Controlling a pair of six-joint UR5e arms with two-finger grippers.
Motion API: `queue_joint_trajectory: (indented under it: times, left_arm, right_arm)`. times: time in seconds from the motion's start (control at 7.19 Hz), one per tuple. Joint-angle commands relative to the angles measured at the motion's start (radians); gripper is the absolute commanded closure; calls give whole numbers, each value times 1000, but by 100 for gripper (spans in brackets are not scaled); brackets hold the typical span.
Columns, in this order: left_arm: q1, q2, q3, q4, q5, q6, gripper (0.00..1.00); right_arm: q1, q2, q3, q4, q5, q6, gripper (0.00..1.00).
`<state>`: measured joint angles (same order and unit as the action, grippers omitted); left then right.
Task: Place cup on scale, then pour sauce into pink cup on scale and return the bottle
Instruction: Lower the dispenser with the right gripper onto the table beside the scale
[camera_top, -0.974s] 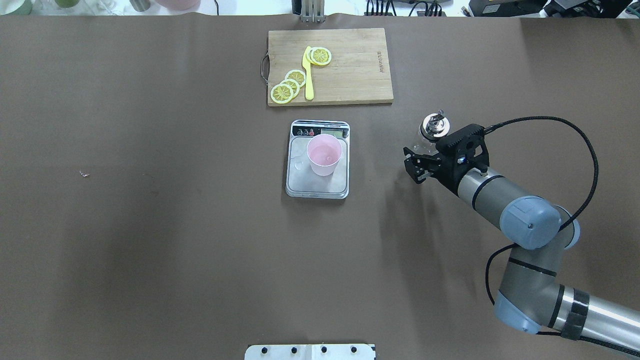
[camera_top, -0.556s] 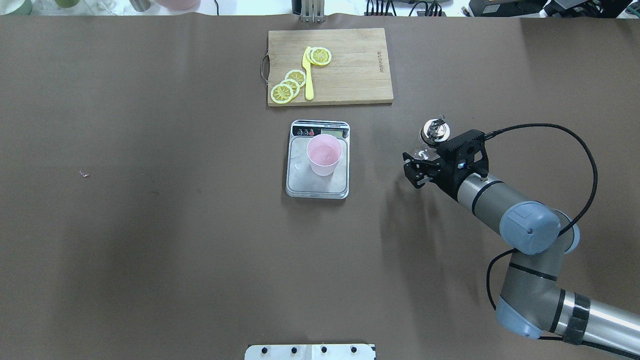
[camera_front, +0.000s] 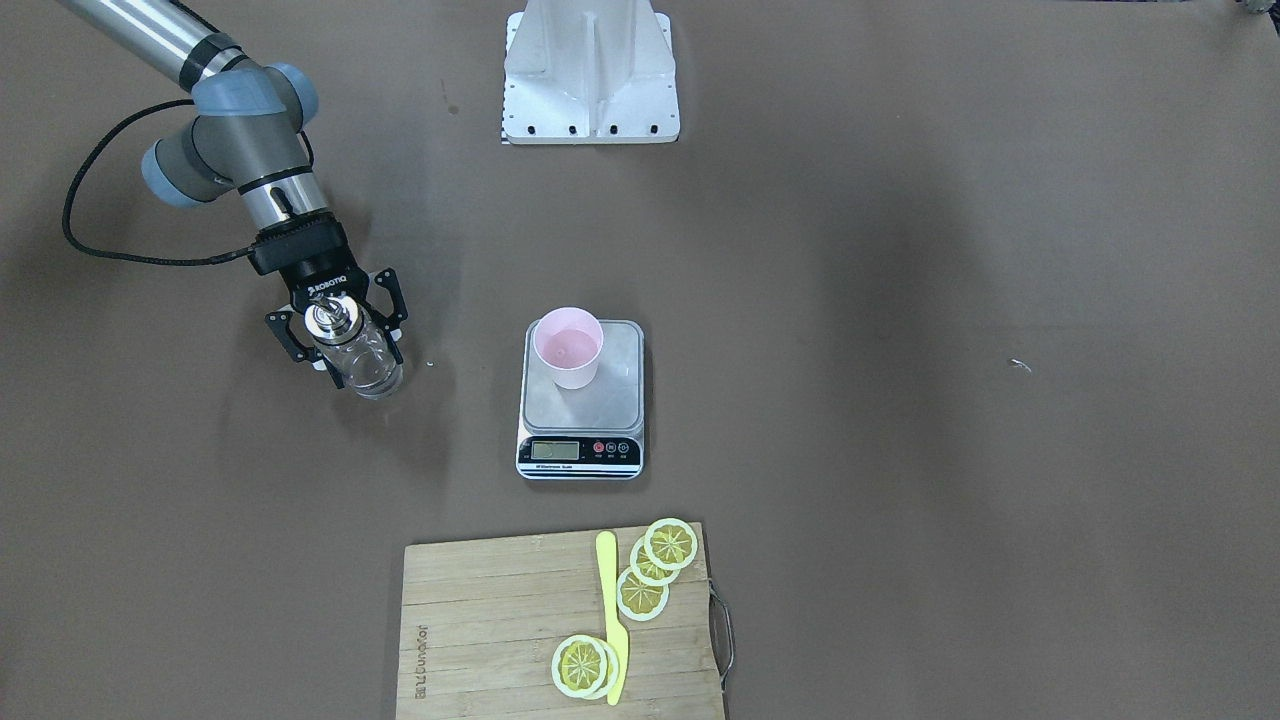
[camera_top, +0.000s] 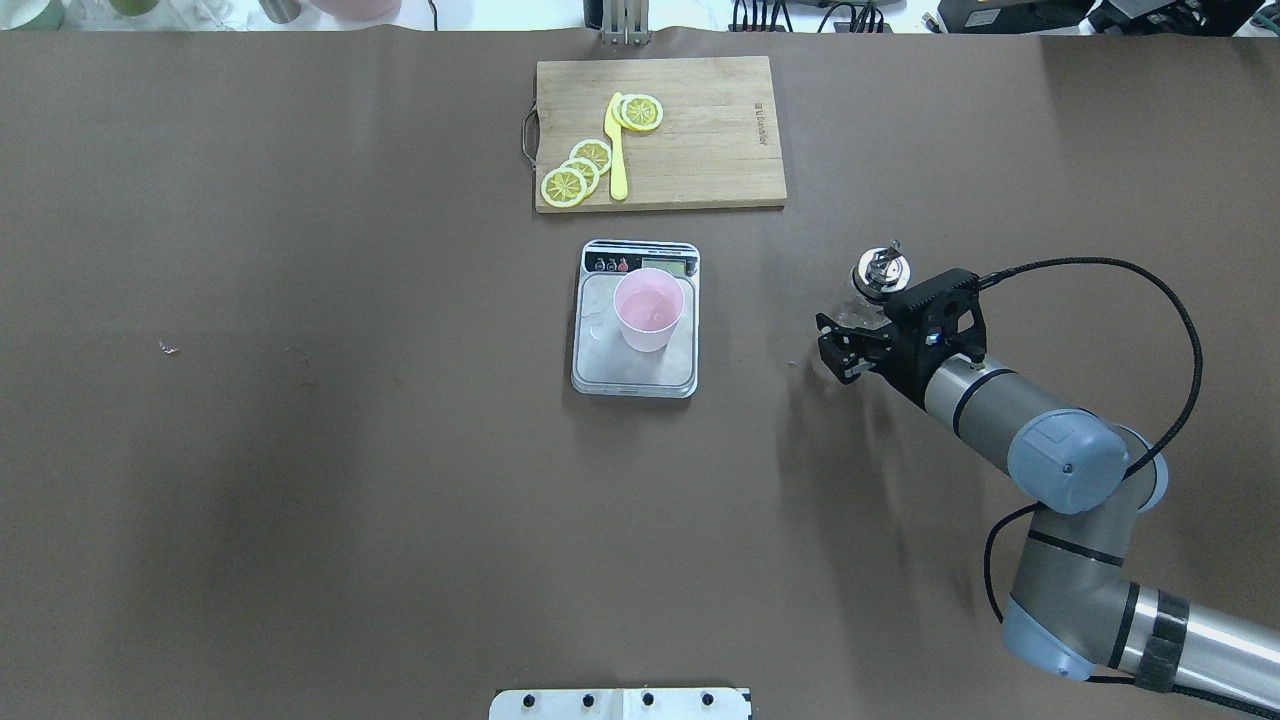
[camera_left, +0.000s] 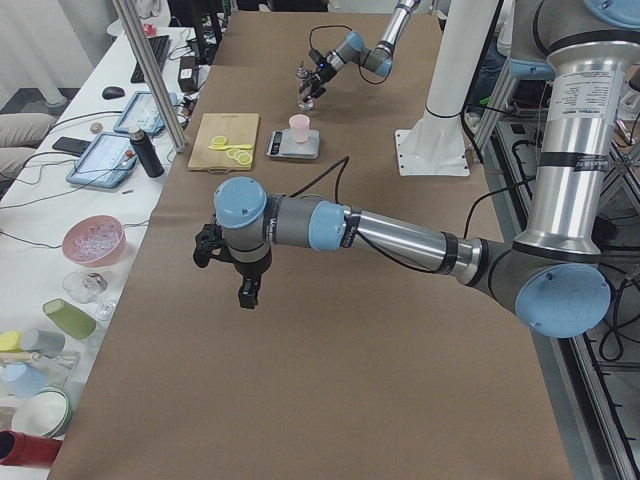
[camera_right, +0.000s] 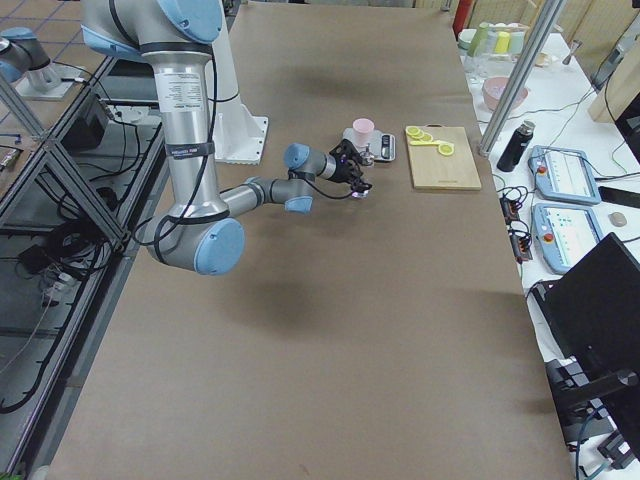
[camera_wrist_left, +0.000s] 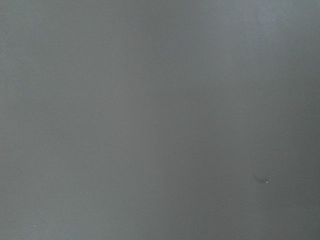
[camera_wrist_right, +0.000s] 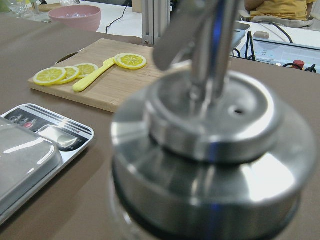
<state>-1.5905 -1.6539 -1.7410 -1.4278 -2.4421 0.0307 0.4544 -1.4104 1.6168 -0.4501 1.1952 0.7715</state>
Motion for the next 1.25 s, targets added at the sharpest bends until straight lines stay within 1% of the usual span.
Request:
queue_joint_trajectory:
  times: [0.0,0.14,0.28,0.42,0.56,0.7,0.83,1.11]
  left_arm:
    - [0,-3,0,1,0,0,1]
    - [0,-3,0,1,0,0,1]
    - [0,-3,0,1,0,0,1]
    - [0,-4,-2,1,0,0,1]
    - [0,-6,0,1,0,-2,1]
    - [0,-4,0,1,0,0,1]
    - [0,-4,0,1,0,0,1]
    - [-2,-6,0,1,0,0,1]
  right_arm:
    - [-2,2,-21,4,0,0,92]
    - [-2,1,-21,7,0,0,91]
    - [-2,2,-21,5,0,-6,83]
    - [-2,5,-20,7,1,-17,50]
    - [-2,8,-14,8,-2,-15,23]
    - [0,7,-14,10,-3,-17,14]
    - [0,7,-12,25,0,-17,1]
    - [1,4,-14,28,0,-17,1]
